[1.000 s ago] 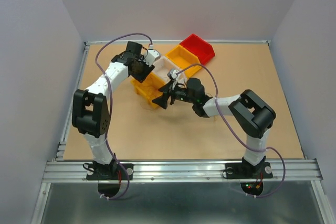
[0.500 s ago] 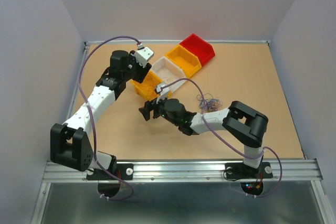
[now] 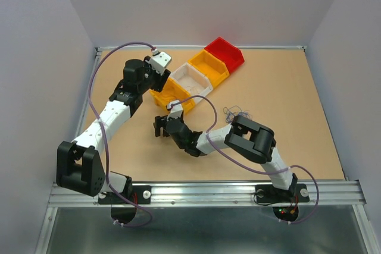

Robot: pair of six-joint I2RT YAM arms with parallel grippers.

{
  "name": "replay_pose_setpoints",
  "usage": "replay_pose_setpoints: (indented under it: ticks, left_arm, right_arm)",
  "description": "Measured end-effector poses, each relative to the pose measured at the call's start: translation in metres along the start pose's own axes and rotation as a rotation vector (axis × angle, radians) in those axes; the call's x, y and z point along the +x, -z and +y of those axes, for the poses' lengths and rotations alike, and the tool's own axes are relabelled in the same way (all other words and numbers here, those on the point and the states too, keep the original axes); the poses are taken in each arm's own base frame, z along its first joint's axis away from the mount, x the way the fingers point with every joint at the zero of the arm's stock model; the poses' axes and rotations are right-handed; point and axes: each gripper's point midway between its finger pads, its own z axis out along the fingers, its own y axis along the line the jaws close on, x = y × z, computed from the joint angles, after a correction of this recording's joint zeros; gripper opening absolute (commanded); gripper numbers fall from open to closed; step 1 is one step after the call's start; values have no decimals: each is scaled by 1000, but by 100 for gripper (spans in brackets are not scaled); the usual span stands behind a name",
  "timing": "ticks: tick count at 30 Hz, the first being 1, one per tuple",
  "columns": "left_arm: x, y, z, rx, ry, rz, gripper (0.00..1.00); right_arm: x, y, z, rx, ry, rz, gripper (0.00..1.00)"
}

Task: Untangle the cables

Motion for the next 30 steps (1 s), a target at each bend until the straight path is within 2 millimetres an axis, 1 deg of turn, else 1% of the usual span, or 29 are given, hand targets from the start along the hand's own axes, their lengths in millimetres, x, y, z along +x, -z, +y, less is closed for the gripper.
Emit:
replay_pose_setpoints:
  ticks: [2,3,5,8,9,11,12,14,15,16,17,20,22,25,27,30]
  left_arm:
    - [-1,0,1,-6,2,-6,65]
    - [-2,0,2,-7,3,-8,65]
    - [-3,0,2,-12,3,-11,65]
    - [-3,0,3,-15,3,-11,65]
    - [-3,0,3,-16,3,-10,65]
    - [-3,0,4,-20,3,-10,65]
    - [-3,0,4,-23,3,-9,65]
    - [-3,1,5,-27,3,-12,65]
    - [-3,2,5,-29,2,-14,65]
    - [-4,3,5,-31,2,-17,65]
    - [-5,6,6,-35,1,-24,65]
    - [-9,9,9,-47,0,-36,65]
    - [-12,10,11,-54,-2,-45,65]
    - [-13,11,12,-61,-3,-51,65]
    - [-13,11,13,-64,-3,-51,65]
    - [-13,11,13,-64,-3,-50,65]
  right_arm:
    - [-2,-5,2,8,-5,-11,77]
    - [-3,-8,4,12,-9,-20,74]
    - [-4,-12,6,15,-14,-27,71]
    - [-1,-18,6,22,-14,-31,64]
    - [1,-20,7,24,-13,-30,57]
    - [4,-22,7,26,-11,-29,51]
    - [5,-23,7,27,-11,-28,43]
    - [5,-25,7,29,-10,-29,38]
    - [5,-26,7,30,-13,-30,28]
    - [4,-26,7,31,-14,-32,23]
    - [3,-27,8,29,-17,-32,11]
    - [1,-29,10,11,-18,-29,1]
    - [0,-30,11,-4,-20,-21,1]
    - [-8,-27,14,-34,-25,-10,1]
    - [-20,-22,18,-70,-39,-7,1]
    - [-44,-14,26,-135,-76,-14,1]
